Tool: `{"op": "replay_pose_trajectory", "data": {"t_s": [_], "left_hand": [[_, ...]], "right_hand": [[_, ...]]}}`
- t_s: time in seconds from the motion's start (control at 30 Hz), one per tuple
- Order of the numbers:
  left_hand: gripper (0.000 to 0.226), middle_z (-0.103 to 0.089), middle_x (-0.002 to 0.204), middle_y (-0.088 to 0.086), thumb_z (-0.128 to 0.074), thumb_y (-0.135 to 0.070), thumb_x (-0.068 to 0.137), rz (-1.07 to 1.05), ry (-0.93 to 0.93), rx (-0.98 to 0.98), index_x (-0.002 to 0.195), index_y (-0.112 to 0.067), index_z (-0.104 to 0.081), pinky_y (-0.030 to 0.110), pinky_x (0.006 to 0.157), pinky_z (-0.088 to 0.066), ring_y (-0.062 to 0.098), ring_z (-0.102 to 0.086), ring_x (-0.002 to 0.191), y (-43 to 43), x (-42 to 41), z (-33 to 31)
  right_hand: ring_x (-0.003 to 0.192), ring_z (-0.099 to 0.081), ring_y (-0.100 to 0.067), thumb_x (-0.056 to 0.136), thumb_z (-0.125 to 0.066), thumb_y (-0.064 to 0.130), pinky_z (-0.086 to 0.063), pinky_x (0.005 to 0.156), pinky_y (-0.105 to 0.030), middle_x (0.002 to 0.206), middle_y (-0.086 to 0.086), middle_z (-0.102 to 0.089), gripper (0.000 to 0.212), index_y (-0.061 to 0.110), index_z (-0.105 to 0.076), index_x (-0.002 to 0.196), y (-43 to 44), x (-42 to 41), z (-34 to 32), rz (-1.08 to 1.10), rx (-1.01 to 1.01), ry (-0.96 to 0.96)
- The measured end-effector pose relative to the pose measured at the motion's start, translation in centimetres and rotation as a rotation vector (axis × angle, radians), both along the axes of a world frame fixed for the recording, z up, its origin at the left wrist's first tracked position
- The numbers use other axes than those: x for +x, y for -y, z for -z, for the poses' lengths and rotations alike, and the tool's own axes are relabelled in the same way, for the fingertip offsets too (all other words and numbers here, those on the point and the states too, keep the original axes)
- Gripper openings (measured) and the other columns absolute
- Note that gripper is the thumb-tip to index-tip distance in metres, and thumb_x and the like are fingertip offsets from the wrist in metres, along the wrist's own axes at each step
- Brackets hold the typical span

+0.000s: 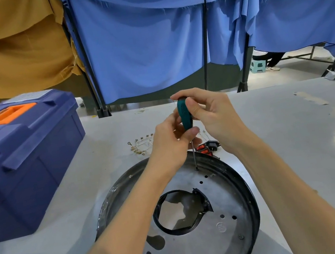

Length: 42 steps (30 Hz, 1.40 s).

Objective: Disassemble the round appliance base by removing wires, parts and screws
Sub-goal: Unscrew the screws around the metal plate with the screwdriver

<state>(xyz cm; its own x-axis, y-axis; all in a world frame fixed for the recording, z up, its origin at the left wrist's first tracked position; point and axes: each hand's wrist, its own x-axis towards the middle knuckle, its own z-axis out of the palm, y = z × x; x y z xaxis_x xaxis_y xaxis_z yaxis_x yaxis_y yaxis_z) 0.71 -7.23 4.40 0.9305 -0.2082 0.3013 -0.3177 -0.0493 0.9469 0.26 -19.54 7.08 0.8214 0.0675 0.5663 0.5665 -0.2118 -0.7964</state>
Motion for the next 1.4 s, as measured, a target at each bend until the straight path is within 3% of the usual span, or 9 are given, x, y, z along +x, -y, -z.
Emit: {"op": "replay_pose_trajectory", "data": {"t_s": [0.17, 0.37, 0.57, 0.73, 0.9, 1.07, 1.2, 1.27, 1.4], "left_hand": [[0.048, -0.061, 0.076, 0.005, -0.071, -0.007, 0.085, -0.043, -0.012, -0.024, 0.130, -0.016, -0.055, 0.037, 0.072, -0.062, 0.023, -0.073, 0.070, 0.2, -0.1, 0.3], [0.023, -0.068, 0.076, 0.007, -0.079, -0.028, 0.080, -0.129, -0.002, 0.029, 0.089, -0.011, -0.067, 0.037, 0.073, -0.060, 0.023, -0.071, 0.071, 0.7, -0.3, 1.0], [0.016, -0.071, 0.092, 0.003, -0.052, -0.018, 0.099, 0.065, -0.051, 0.009, 0.109, -0.014, -0.064, 0.030, 0.083, -0.059, 0.014, -0.073, 0.083, -0.2, -0.4, 1.5], [0.014, -0.074, 0.082, 0.009, -0.060, -0.019, 0.095, 0.046, -0.045, 0.060, 0.099, -0.007, -0.054, 0.029, 0.076, -0.060, 0.017, -0.073, 0.076, 0.3, -0.5, 1.6], [0.026, -0.075, 0.078, 0.011, -0.068, -0.022, 0.090, 0.027, -0.026, 0.001, 0.097, -0.007, -0.048, 0.026, 0.070, -0.059, 0.022, -0.074, 0.072, 0.0, -0.6, 1.5], [0.021, -0.074, 0.096, 0.011, -0.042, -0.019, 0.104, 0.110, -0.060, 0.011, 0.113, -0.012, -0.059, 0.030, 0.079, -0.059, 0.021, -0.074, 0.082, -0.3, -0.4, 1.5], [0.017, -0.075, 0.084, 0.009, -0.048, -0.018, 0.101, 0.070, -0.049, 0.060, 0.102, -0.006, -0.061, 0.032, 0.078, -0.060, 0.020, -0.074, 0.078, -0.1, -0.4, 1.7], [0.018, -0.076, 0.082, 0.006, -0.059, -0.024, 0.096, 0.040, -0.025, 0.080, 0.100, -0.007, -0.058, 0.033, 0.078, -0.060, 0.017, -0.074, 0.076, -0.1, -0.4, 1.8], [0.024, -0.076, 0.083, 0.007, -0.064, -0.030, 0.092, 0.041, 0.012, 0.054, 0.104, -0.013, -0.053, 0.034, 0.075, -0.061, 0.019, -0.074, 0.073, 0.0, -0.7, 1.7]], "right_hand": [[0.097, -0.060, -0.007, 0.084, -0.074, 0.025, -0.050, 0.083, -0.022, 0.097, 0.013, -0.064, 0.012, 0.033, -0.071, 0.092, 0.5, 0.0, -0.6, 0.113, -0.116, 0.012], [0.089, -0.070, -0.014, 0.085, -0.063, -0.007, -0.056, 0.084, -0.028, 0.094, -0.003, -0.075, 0.031, 0.012, -0.073, 0.108, 1.3, -0.2, -0.7, 0.007, 0.000, -0.002], [0.093, -0.071, -0.020, 0.094, -0.043, -0.012, -0.056, 0.087, -0.030, 0.100, -0.009, -0.073, 0.034, 0.006, -0.069, 0.107, 1.4, -0.1, -0.5, -0.052, 0.001, -0.043], [0.092, -0.063, -0.005, 0.084, -0.073, 0.028, -0.051, 0.079, -0.014, 0.103, 0.008, -0.066, 0.019, 0.027, -0.073, 0.103, 1.5, -0.2, -1.0, 0.090, -0.196, -0.053], [0.080, -0.059, -0.003, 0.078, -0.076, 0.006, -0.053, 0.085, -0.021, 0.091, 0.009, -0.069, 0.036, 0.024, -0.073, 0.110, 0.7, -0.4, -0.8, 0.126, -0.138, 0.015], [0.087, -0.071, -0.014, 0.087, -0.054, -0.013, -0.056, 0.083, -0.023, 0.095, -0.006, -0.072, 0.035, 0.009, -0.070, 0.108, 1.4, -0.5, -0.9, 0.037, -0.095, -0.032], [0.098, -0.062, -0.007, 0.093, -0.061, 0.012, -0.047, 0.081, -0.009, 0.108, 0.004, -0.064, 0.017, 0.024, -0.070, 0.101, 1.6, -0.5, -1.2, 0.076, -0.200, -0.039], [0.095, -0.060, -0.006, 0.087, -0.070, 0.026, -0.049, 0.081, -0.012, 0.106, 0.006, -0.061, 0.014, 0.030, -0.071, 0.100, 1.5, -0.5, -1.2, 0.110, -0.234, -0.014], [0.082, -0.064, -0.006, 0.083, -0.072, 0.003, -0.053, 0.082, -0.021, 0.095, 0.002, -0.070, 0.031, 0.020, -0.072, 0.109, 1.5, -0.6, -1.1, 0.128, -0.165, 0.036]]}}
